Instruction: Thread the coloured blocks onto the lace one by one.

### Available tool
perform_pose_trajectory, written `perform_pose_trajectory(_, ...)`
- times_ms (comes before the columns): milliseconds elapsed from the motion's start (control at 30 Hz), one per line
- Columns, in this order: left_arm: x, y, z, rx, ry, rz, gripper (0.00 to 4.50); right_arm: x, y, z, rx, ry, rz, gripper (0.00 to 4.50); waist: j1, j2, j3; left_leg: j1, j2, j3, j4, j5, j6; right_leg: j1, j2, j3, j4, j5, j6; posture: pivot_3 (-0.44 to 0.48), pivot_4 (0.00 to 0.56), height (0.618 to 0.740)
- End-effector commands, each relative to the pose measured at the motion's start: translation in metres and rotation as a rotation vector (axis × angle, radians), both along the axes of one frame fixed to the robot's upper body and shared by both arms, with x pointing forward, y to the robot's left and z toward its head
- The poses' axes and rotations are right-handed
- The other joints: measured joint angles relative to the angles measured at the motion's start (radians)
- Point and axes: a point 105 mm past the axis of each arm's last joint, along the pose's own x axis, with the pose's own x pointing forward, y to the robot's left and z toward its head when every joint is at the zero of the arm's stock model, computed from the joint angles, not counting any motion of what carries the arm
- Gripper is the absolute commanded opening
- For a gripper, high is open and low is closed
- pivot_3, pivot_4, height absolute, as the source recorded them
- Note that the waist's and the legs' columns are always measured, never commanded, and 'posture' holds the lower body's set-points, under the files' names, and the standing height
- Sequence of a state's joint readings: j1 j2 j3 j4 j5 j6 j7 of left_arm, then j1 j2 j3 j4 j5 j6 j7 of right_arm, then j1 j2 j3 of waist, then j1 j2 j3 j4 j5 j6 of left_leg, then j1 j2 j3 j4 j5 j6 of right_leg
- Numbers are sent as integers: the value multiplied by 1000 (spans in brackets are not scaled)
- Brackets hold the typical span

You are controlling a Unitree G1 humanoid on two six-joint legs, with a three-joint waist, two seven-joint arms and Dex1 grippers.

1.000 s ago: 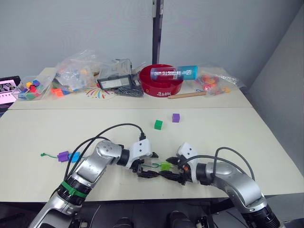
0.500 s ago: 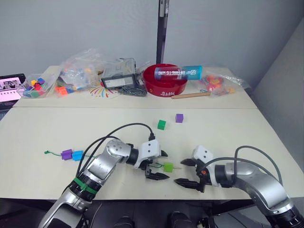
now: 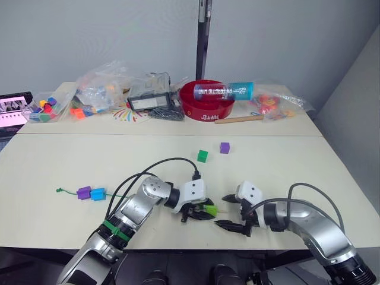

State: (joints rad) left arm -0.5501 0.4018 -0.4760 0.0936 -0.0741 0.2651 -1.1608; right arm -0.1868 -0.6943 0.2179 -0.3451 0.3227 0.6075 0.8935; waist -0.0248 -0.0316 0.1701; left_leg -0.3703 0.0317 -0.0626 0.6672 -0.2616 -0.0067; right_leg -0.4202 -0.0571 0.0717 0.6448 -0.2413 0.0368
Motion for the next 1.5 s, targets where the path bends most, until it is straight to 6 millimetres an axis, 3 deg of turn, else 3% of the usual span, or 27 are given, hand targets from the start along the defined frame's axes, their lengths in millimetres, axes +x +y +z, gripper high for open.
perform_pose_trajectory(33,-4,0,-2,22,-5,-23,1368,1,1,0,-8,-9,16,4500,-1,0,0,0,0,0,0,0,0,0,0,0,0,0,0,0,150,731)
perform_pose_trajectory(67,-4,1,-2,24,-5,-25,1368,1,1,-1,-12,-7,16,4500,-1,0,0,0,0,0,0,0,0,0,0,0,0,0,0,0,150,731)
perform_pose_trajectory(167,-4,4,-2,33,-11,-34,1368,5,-2,-9,-50,-4,13,3676,-4,0,0,0,0,0,0,0,0,0,0,0,0,0,0,0,150,731)
perform_pose_trajectory(533,-4,8,-2,47,-13,-38,1368,8,-3,-7,-71,-26,57,0,-9,0,0,1,0,0,0,0,0,0,0,0,1,0,0,0,150,731)
perform_pose_trajectory(833,-2,12,-1,57,-20,-21,1368,8,-1,-5,-76,-37,86,0,-14,0,0,1,0,0,0,0,0,0,0,0,1,0,0,0,150,731)
perform_pose_trajectory(967,0,30,3,71,-24,12,1368,15,-11,-5,-109,-44,71,0,-18,0,0,1,0,0,0,0,0,0,1,0,1,0,0,0,150,731)
perform_pose_trajectory(1233,11,99,6,169,-39,140,1368,20,-13,-3,-114,-55,94,0,-21,0,0,2,1,0,0,0,0,0,1,0,2,0,0,0,150,731)
perform_pose_trajectory(1300,13,142,3,233,-33,208,1368,19,-9,-3,-107,-50,117,0,-27,0,0,2,1,0,0,0,0,0,1,0,2,0,0,0,150,731)
perform_pose_trajectory(1500,1,227,0,379,14,301,1368,17,-3,-2,-95,-49,150,0,-47,1,0,4,4,1,-2,0,0,-1,3,0,3,0,-3,0,150,731)
